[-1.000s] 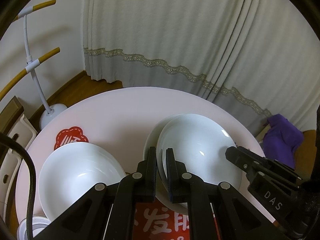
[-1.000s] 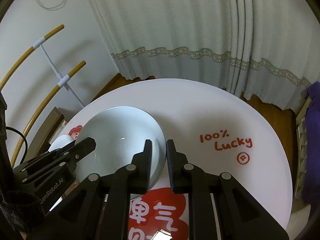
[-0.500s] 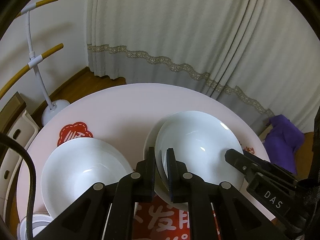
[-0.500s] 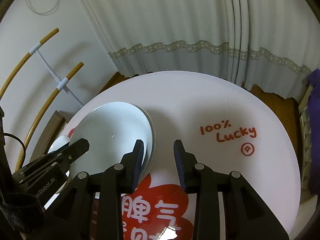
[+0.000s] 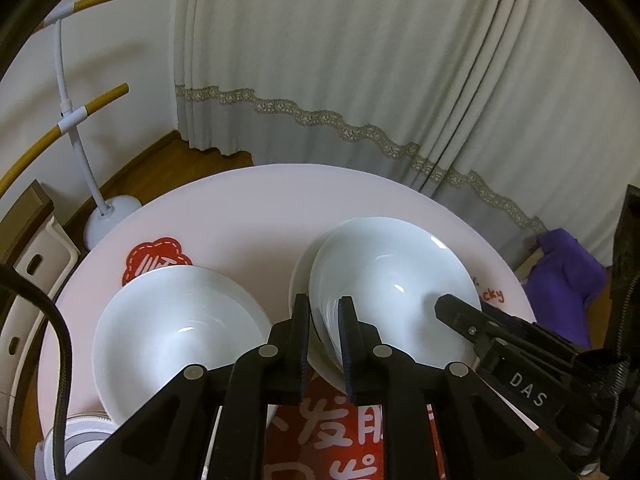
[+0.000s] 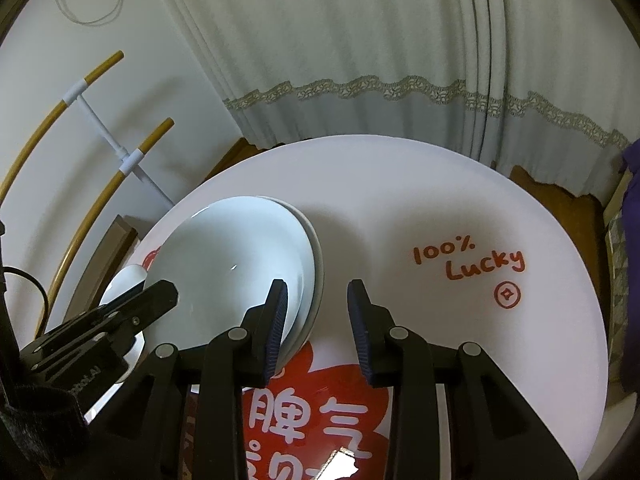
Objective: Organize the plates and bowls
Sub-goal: 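Open both grippers and pull them back from the bowls, then move both grippers to the remaining white bowl and close on its rim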
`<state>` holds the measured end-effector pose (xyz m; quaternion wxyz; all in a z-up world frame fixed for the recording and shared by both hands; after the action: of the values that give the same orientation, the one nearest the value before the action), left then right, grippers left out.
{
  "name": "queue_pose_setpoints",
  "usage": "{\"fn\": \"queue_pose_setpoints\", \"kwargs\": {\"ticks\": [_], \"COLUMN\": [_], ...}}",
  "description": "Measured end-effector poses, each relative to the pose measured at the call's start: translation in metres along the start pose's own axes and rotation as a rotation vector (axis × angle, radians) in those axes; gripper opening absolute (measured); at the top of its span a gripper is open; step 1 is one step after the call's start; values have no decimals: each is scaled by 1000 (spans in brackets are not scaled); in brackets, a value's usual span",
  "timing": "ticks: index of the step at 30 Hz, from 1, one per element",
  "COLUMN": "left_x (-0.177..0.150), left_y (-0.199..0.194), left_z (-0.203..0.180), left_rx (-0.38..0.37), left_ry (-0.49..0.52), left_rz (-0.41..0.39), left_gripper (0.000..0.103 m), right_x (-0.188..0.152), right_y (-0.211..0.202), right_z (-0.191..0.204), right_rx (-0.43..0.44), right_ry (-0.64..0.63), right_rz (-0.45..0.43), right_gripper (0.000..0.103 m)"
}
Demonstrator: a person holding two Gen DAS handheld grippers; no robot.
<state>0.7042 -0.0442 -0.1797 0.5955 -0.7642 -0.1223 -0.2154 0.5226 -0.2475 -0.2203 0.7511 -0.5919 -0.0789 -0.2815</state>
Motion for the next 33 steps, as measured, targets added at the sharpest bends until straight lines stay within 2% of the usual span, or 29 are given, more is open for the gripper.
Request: {"fn": "queue_pose_setpoints", "kwargs": {"ticks": [2, 9, 13, 16, 23, 26, 28, 33], "left_x": [-1, -5, -8, -12, -24, -31, -35, -47], "left_y": [-6, -21, -42, -58, -84, -97, -107, -129], "left_z": [1, 9, 24, 36, 55, 66, 75, 101], "left_rx": [-1, 4, -3, 6, -15, -27, -30, -6], "left_ry": [1, -8, -31, -46, -53, -59, -64, -77], "left_rz": [-8, -13, -32, -45, -52, -57, -58, -65], "left_gripper": [16, 16, 34, 34, 49, 57, 61, 65], "right_x": [-1, -3, -5, -7, -13, -20, -27, -44], "right_y": [0, -2, -4, -11, -45, -67, -75, -70], "right_z": [0, 4, 5, 10, 22, 39, 56, 97], "right_rx": [25, 57, 57, 60, 20, 38, 73, 147], "right_ry": [3, 2, 20, 19, 12, -22, -59, -108], "right_rz": [0, 4, 5, -11, -79, -115, -118, -69], "right_gripper": [32, 25, 28, 28, 29, 33, 42, 42]}}
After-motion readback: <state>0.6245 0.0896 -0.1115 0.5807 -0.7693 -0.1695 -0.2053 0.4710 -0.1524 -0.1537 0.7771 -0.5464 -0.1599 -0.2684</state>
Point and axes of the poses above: each gripper's, at about its wrist camera, not at the fingertips, and y roughly the way its jaws point, z to its left, x to its top, the point moved 3 cm from there along y, roughly the way its jaws point, and after that the axes turned 9 degrees about z, right-handed, at the moved point
